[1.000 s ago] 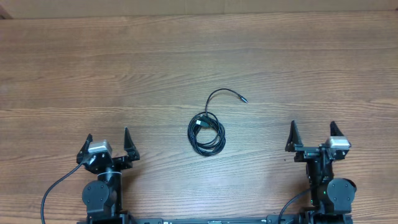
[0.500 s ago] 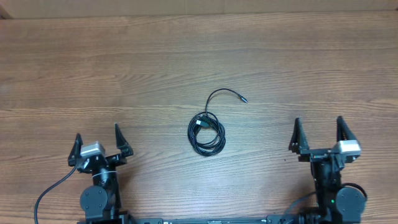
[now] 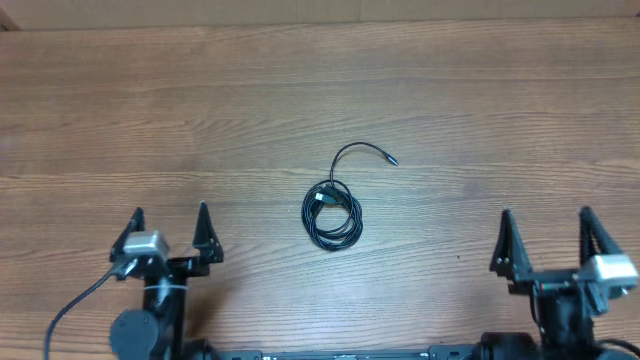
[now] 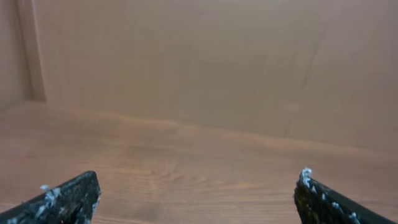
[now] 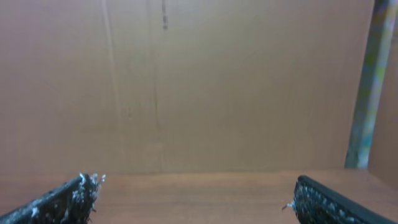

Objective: Untangle cables
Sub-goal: 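Raise both arms and swing grippers inward toward the black cable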

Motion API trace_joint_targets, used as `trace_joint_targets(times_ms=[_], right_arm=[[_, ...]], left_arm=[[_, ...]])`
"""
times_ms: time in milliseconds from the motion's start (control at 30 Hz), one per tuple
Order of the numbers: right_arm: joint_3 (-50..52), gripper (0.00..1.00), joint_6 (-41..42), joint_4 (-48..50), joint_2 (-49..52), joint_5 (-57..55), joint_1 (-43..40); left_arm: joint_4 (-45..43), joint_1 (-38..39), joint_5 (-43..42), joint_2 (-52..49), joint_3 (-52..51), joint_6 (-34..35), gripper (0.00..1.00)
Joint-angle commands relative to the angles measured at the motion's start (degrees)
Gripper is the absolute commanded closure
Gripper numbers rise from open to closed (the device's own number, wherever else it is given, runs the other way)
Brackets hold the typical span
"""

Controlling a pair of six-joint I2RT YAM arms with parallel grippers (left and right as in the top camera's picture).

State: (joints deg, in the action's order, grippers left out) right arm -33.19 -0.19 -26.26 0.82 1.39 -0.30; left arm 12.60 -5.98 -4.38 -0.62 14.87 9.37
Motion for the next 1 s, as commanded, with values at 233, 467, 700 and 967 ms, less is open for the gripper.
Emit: trace_joint_targets(times_ms=[233,467,700,967], right_arm=[[-17.46,0.0,0.17,-15.78,7.54,-0.39,0.24],[-31.36,0.0,0.2,-29.35,15.47,3.15,0.24],[-40.61,0.0,0.17,-35.34,17.35,9.42,0.24],[-42.53,0.0,0.17,-40.39,17.38,10.8,0.24]], left_arm=[[14.67,0.39,-5.22,-8.57,22.14,2.86,0.0],[22.1,0.39,-16.57,-23.74,36.61,5.99,0.0],[23.23,0.37,-31.43,-34.23,48.48,6.97,0.0],[22.8,0.37,-39.67,-34.62,49.55,6.97,0.0]])
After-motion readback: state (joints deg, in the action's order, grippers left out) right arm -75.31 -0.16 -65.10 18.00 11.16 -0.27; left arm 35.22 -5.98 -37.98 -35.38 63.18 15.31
